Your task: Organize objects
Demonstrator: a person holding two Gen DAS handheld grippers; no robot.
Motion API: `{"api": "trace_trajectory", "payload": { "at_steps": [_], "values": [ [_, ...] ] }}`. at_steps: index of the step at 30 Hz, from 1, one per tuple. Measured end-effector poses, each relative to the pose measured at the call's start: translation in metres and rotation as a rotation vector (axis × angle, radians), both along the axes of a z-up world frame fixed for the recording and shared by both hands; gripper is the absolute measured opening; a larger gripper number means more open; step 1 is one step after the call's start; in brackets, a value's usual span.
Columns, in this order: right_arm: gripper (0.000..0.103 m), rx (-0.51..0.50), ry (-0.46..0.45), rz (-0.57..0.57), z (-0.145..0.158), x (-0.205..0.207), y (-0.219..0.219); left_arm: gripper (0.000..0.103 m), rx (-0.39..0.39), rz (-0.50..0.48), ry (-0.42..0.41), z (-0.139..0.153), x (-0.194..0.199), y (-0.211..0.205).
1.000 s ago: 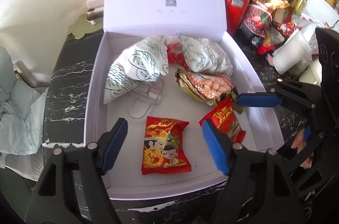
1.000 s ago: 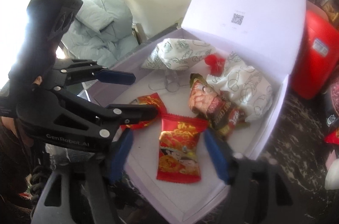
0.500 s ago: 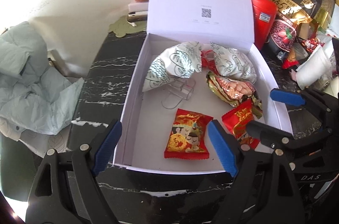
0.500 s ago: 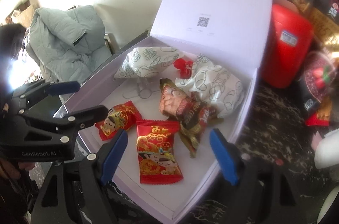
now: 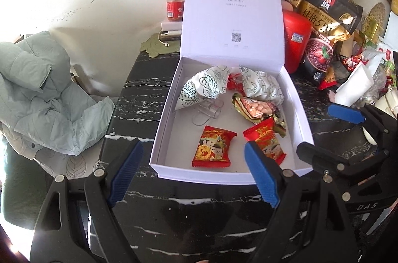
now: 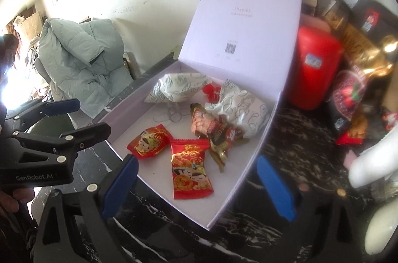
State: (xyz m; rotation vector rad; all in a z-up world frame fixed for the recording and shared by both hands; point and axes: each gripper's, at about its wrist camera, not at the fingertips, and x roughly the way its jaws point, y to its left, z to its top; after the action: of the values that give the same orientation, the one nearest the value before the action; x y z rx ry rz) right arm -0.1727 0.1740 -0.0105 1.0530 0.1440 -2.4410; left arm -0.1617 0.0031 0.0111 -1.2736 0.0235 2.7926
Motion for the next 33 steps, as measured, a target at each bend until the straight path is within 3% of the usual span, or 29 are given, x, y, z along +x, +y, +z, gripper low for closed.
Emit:
{"api": "trace_trajectory", "payload": {
  "at_steps": [12,19,25,33],
  "values": [
    [0.098,0.028,0.035,-0.024,0.064,0.041,0.017,0.083,0.025,0.002,0.022,0.057,0.041,0.007],
    [0.099,0.025,0.086,-0.021,0.093,0.083,0.034,0.083,-0.014,0.022,0.058,0.086,0.08,0.021],
    [0.1,0.012,0.116,-0.044,0.103,0.118,0.049,0.083,-0.041,0.04,0.084,0.096,0.115,0.03],
    [0.1,0.007,0.125,-0.079,0.093,0.153,0.066,0.083,-0.08,0.049,0.083,0.088,0.153,0.045]
  ]
}}
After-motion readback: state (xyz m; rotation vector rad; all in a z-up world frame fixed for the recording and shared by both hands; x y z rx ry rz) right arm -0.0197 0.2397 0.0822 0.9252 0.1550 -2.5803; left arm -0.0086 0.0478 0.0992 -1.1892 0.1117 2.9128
